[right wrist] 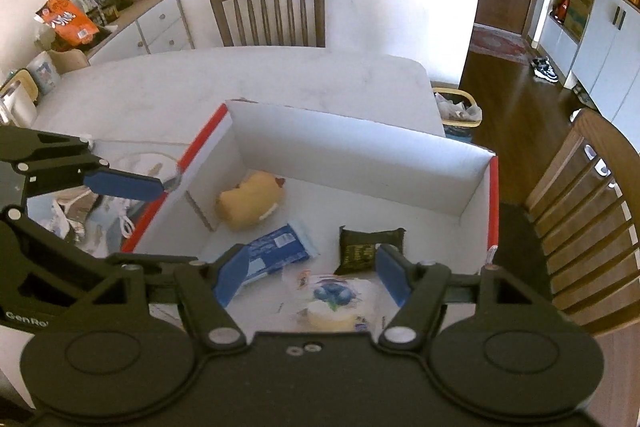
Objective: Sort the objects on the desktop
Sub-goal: 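Open left gripper releasing plush toy and raise both grippers, then move left gripper to white-grey bag while right gripper approaches clear packet of dark items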
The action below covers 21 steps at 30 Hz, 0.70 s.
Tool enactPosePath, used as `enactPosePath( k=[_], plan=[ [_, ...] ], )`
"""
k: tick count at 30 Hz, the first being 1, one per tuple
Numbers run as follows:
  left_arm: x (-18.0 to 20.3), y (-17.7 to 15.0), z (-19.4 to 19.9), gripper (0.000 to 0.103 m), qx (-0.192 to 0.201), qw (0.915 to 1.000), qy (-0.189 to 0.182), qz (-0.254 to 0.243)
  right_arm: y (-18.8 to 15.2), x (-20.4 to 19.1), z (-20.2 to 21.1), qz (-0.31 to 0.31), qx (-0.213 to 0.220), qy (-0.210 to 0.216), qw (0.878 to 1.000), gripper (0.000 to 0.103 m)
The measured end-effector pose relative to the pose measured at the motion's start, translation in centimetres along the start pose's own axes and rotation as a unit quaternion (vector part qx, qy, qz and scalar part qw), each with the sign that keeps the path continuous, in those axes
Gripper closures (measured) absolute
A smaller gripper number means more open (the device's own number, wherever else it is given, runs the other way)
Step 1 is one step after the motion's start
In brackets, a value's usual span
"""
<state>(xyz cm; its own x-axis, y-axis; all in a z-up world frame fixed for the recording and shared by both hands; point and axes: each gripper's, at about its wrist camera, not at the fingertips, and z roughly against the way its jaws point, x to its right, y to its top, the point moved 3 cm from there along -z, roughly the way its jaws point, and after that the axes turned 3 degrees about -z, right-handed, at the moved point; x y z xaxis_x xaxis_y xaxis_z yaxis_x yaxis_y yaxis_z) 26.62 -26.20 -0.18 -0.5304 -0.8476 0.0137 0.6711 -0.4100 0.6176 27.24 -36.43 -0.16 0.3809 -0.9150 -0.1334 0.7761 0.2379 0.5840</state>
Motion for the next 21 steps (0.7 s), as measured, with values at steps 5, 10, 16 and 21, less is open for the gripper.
enactPosePath(
  k=[5, 10, 16, 21],
  plan=[
    [-0.2, -1.1, 2.0, 0.036, 0.017, 0.9998, -0.003, 0.008, -0.3, -1.3, 1.1, -0.001, 0.010, 0.006, 1.000, 0.032],
    [-0.9, -2.7, 4.5, 0.036, 0.042, 0.9990, 0.004, 0.015, -0.9, -3.1, 2.3, -0.001, 0.024, 0.005, 1.000, 0.031],
    [-2.7, -5.0, 7.2, 0.036, 0.062, 0.9976, 0.017, 0.027, -1.5, -6.6, 3.1, 0.003, 0.040, -0.003, 0.999, 0.031],
    [-5.0, -7.2, 9.6, 0.036, 0.072, 0.9967, 0.027, 0.028, -1.7, -10.3, 3.0, 0.001, 0.048, -0.004, 0.999, 0.031]
  ],
)
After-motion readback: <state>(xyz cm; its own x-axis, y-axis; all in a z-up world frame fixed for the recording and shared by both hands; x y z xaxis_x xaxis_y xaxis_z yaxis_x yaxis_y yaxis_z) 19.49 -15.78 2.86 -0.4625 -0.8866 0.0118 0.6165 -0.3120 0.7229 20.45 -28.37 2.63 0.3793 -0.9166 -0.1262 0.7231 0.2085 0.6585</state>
